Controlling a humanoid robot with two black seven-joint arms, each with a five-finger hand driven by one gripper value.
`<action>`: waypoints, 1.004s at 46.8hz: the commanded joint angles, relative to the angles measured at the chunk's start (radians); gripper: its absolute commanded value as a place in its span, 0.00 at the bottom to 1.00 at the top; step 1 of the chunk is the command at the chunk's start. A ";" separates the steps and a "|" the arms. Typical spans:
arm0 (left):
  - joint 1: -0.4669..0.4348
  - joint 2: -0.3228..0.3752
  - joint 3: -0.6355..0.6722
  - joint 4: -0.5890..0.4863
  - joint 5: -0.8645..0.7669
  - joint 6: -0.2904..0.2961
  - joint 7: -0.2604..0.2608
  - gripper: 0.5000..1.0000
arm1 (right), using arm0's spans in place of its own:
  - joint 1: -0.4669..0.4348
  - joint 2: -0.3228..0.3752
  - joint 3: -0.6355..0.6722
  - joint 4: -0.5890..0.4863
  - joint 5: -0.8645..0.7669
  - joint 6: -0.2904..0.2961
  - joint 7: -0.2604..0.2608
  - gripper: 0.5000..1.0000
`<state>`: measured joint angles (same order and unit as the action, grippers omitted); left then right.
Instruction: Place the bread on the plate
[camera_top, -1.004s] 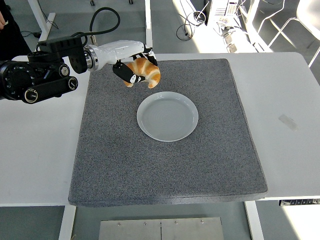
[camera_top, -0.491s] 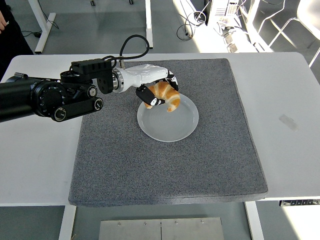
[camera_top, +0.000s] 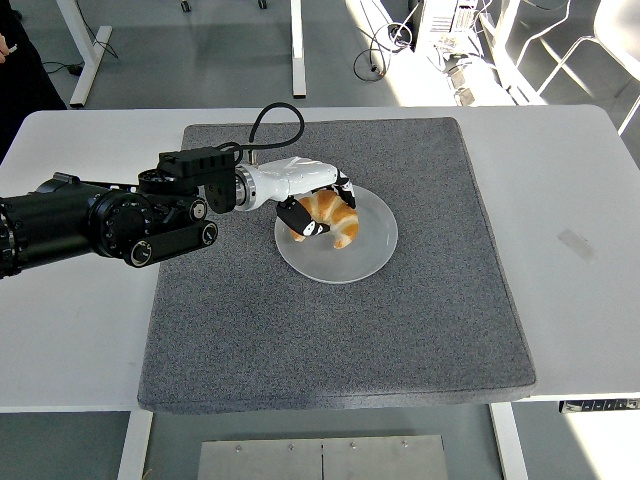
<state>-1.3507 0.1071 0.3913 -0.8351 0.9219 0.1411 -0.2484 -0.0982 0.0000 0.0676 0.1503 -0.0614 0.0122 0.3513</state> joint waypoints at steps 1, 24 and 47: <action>0.010 -0.007 0.003 0.013 0.000 0.000 0.000 0.32 | 0.000 0.000 0.000 0.000 0.000 0.000 0.000 1.00; 0.027 -0.020 -0.003 0.031 -0.009 0.000 0.000 0.81 | 0.000 0.000 0.000 0.000 0.000 0.000 0.000 1.00; 0.030 0.029 -0.276 0.030 -0.156 -0.003 -0.005 0.92 | 0.000 0.000 0.000 0.000 0.000 0.000 0.000 1.00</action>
<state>-1.3213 0.1221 0.1524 -0.8058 0.7984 0.1378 -0.2530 -0.0977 0.0000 0.0676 0.1503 -0.0614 0.0123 0.3513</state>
